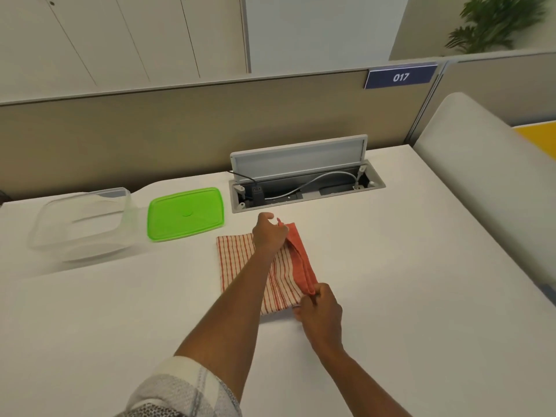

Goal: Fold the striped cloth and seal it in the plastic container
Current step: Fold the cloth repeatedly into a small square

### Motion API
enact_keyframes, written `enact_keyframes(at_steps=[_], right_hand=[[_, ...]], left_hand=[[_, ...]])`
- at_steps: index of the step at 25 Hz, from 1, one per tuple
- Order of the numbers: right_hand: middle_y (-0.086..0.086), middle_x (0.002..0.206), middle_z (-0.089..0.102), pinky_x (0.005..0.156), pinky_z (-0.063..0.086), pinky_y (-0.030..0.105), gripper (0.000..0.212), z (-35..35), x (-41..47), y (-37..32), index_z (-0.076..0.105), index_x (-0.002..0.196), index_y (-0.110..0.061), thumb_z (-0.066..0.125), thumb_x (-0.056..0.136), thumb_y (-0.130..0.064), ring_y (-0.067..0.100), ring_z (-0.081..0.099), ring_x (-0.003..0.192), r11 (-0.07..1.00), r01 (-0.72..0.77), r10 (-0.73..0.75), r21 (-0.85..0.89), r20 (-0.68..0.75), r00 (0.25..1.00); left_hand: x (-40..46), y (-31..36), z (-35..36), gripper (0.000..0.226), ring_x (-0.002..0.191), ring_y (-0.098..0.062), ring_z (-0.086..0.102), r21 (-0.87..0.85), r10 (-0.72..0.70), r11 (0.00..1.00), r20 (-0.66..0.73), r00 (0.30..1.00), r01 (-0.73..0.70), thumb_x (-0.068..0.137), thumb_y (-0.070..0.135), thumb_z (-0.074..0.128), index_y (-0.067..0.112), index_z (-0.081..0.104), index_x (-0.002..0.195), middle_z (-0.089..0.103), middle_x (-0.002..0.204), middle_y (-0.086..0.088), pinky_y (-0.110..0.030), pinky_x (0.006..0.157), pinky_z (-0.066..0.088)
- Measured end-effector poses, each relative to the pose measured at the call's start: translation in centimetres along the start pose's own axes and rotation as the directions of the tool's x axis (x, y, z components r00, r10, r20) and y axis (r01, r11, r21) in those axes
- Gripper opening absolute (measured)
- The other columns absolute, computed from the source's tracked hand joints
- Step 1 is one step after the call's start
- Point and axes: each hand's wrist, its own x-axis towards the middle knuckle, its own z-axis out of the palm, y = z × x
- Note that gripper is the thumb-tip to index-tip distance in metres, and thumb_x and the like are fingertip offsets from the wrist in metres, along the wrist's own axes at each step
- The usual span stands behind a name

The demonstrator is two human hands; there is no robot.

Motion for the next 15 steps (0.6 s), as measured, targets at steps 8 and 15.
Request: enact_keyframes(at_steps=[8,15], right_hand=[[-0.009,0.087,0.065,0.059,0.052,0.014,0.016,-1.8,2.3,1.6,0.051,0.101,-0.023,0.063,0.092,-0.025,0.010,0.068,0.074,0.999,-0.030,0.031,-0.015,0.032,0.999],[0.000,0.115,0.058,0.081,0.059,0.035,0.030,-2.1,1.7,0.9,0.050,0.119,-0.015,0.060,0.091,-0.019,0.019,0.065,0.095,0.969,0.168,-0.200,-0.178,-0.178,0.963]], left_hand=[[0.0,0.2,1.7,0.036,0.072,-0.008,0.061,0.018,-0.045,0.999,-0.030,0.999,0.045,0.090,0.027,0.066,0.022,0.052,0.123,0.063,0.105,0.003,-0.014,0.050,0.039],[-3.0,-3.6,1.2,0.031,0.108,-0.016,0.061,0.226,0.283,0.937,-0.041,0.958,-0.267,0.099,0.032,0.041,0.022,0.056,0.125,0.063,0.126,-0.001,-0.030,0.093,0.047]])
